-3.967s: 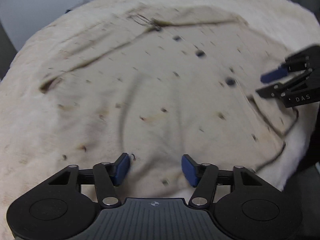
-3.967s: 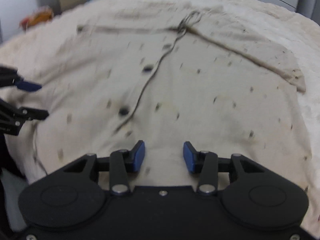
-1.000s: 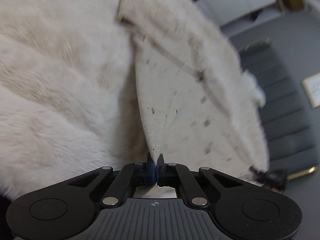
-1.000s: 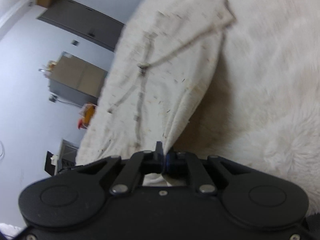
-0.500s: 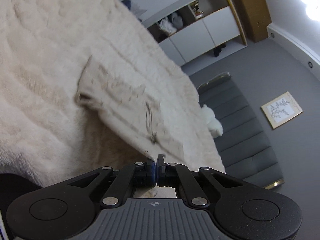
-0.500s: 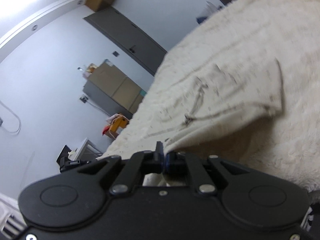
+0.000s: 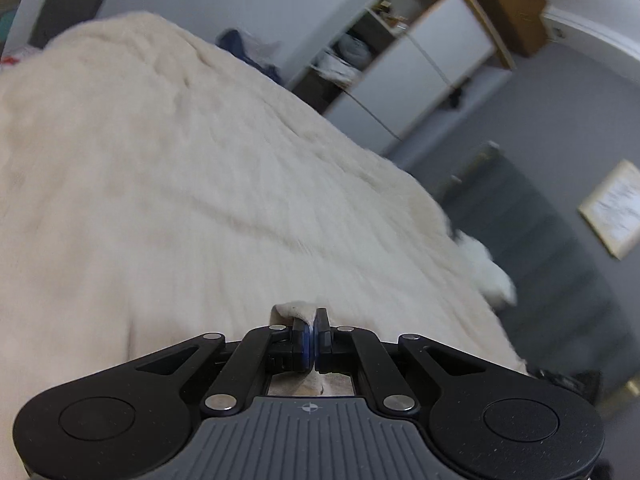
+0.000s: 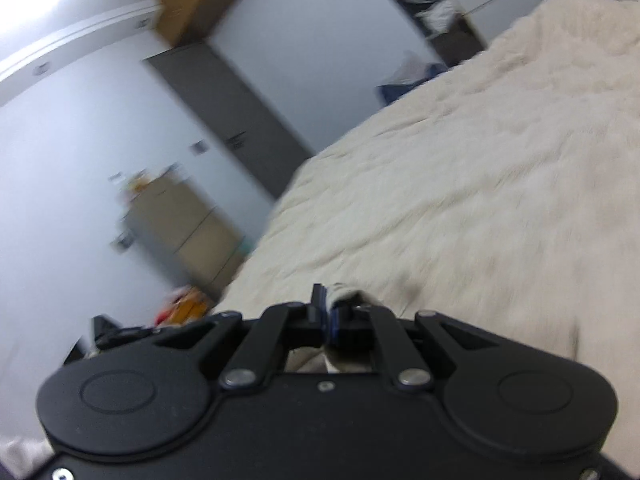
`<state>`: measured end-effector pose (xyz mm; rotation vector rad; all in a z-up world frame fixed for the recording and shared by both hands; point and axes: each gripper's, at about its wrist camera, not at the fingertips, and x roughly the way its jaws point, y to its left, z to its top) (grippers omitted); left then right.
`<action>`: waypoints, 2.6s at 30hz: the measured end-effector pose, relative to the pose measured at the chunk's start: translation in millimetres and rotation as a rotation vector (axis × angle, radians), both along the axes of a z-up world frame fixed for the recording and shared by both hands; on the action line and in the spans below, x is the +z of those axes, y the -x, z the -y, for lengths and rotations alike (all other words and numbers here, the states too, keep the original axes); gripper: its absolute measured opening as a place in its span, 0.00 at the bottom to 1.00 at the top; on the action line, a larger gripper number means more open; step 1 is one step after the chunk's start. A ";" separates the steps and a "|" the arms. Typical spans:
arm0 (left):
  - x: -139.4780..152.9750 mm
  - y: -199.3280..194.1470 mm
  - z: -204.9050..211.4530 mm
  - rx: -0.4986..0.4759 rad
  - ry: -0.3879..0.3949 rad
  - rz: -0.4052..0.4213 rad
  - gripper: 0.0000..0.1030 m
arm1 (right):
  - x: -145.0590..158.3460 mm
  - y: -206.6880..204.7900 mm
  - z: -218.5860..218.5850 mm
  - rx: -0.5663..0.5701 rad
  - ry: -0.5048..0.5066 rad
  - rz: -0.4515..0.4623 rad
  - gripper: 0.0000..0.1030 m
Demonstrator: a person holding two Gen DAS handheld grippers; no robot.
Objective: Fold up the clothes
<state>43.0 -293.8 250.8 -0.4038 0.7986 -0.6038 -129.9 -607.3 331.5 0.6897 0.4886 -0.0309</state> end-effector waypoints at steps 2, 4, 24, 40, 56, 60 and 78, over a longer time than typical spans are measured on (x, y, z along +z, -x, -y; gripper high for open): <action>-13.5 -30.1 31.2 0.068 -0.149 0.018 0.41 | -21.7 -44.1 10.5 -0.104 0.021 -0.103 0.14; -35.2 -62.6 68.1 0.140 -0.312 0.017 0.41 | -41.9 -80.5 15.2 -0.186 0.036 -0.204 0.14; -113.4 136.2 -0.9 0.012 -0.202 0.027 0.46 | -169.7 126.4 -112.3 -0.260 -0.287 -0.205 0.45; -122.9 147.8 -35.8 0.308 -0.263 0.023 0.00 | -211.4 124.3 -94.3 -0.668 -0.496 0.009 0.06; -194.9 129.4 -10.6 0.377 0.289 -0.329 0.64 | -244.5 131.1 -85.9 -0.655 -0.607 -0.005 0.34; -202.0 114.5 -2.3 0.475 0.269 -0.387 0.06 | -255.0 118.4 -74.5 -0.681 -0.660 0.039 0.08; -178.7 200.3 -81.7 0.531 0.297 -0.315 0.06 | -255.5 160.4 -57.5 -0.863 -0.620 0.081 0.05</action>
